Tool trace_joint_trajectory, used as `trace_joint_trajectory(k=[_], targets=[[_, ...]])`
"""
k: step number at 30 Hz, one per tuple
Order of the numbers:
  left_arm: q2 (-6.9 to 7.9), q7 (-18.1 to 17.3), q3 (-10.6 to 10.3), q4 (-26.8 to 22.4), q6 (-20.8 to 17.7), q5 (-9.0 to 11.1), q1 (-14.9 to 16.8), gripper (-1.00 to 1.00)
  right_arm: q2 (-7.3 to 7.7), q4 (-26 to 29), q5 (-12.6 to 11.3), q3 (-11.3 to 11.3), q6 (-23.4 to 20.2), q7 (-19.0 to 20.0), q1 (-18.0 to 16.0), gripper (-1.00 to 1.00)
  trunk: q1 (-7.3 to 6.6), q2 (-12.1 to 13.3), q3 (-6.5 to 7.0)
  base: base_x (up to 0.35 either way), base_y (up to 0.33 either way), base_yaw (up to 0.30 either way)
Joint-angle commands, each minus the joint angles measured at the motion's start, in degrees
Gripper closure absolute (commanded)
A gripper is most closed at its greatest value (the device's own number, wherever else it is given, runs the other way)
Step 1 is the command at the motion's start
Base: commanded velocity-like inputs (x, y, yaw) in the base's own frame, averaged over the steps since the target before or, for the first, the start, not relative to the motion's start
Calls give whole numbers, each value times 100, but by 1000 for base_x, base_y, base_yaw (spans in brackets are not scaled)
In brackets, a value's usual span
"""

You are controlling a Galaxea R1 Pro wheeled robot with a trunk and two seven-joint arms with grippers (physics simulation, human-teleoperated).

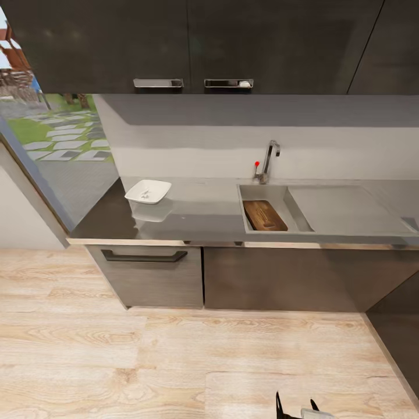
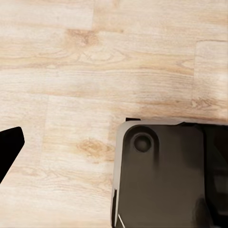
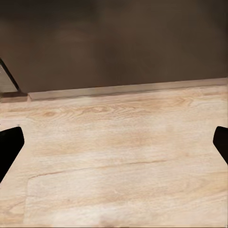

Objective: In the kitchen, take the Vidalia onion out of the sink, dice it on the chopping board with the paring knife, put the diced onion into the bowl on the countertop, then place both the paring knife and the chopping board into the sink.

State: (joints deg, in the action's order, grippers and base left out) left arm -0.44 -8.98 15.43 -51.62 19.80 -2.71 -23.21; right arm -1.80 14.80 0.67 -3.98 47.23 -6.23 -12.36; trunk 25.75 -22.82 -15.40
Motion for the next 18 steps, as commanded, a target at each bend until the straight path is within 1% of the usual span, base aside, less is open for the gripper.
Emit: trace_joint_trajectory(k=[1,9,18], targets=[[-3,-32,21,10,13,-28,1,-100,-16,-72,3,-34,30,11,-4,-100,3,-10,-6,0,0,0],[-7,-21,21,69,11,-28,1,-100,-46,-227,3,-33,59,8,-3,-100,3,-10,58,0,0,0],[-14,-16,21,145,7,-28,2,-100,-48,-258,3,-32,87,8,-3,-100,3,-10,140,0,0,0]])
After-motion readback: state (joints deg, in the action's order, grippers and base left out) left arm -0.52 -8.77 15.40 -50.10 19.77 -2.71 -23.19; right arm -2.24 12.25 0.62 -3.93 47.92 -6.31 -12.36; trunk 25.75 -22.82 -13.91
